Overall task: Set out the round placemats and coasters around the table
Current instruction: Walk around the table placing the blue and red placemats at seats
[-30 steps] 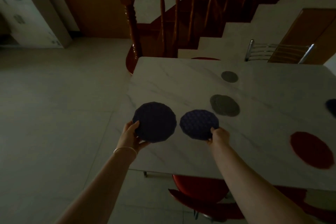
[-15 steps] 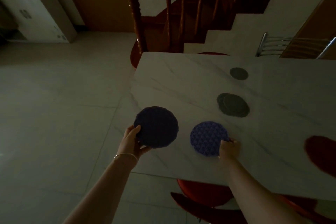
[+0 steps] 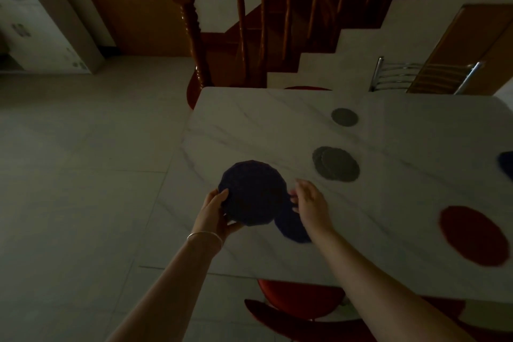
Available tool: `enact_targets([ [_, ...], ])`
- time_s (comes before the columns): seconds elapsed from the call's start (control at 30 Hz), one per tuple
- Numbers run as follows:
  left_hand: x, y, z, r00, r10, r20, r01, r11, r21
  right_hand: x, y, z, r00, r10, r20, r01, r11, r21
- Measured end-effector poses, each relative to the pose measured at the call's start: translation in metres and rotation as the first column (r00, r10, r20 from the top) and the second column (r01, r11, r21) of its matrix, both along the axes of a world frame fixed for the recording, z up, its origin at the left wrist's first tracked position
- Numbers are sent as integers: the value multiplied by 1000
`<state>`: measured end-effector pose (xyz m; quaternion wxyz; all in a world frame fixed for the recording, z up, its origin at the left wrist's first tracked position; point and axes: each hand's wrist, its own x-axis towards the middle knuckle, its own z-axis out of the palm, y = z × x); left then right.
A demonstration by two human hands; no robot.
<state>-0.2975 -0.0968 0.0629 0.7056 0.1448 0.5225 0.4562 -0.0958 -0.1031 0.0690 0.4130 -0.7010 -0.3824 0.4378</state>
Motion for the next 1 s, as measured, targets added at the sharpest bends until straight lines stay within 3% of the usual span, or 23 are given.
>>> enact_targets([
  [0.1,6,1,10,1000,-6,5,6,1000,-18,-16,10,21,995,52,-82,-49,998,36],
  [0.23,-8,3,21,1000,-11,-2,11,1000,2,-32,20,31,999,31,-11,-30,998,60],
  [0.4,-42,16,29,994,-14,112,19,999,-41,-63,30,33,995,-34,-89,40,997,61],
  [0.6,-104,43,27,992,-67,109,70,997,-30,-122,50,36,982,-128,-140,135,990,42],
  [0.83,-203,85,21,976,-217,-5,217,976,16,-214,71,31,943,-300,-146,302,953,-7],
  [1.0,-255,118,17,955,-293,-48,294,956,15,-261,78,27,943,-317,-103,312,948,-62],
])
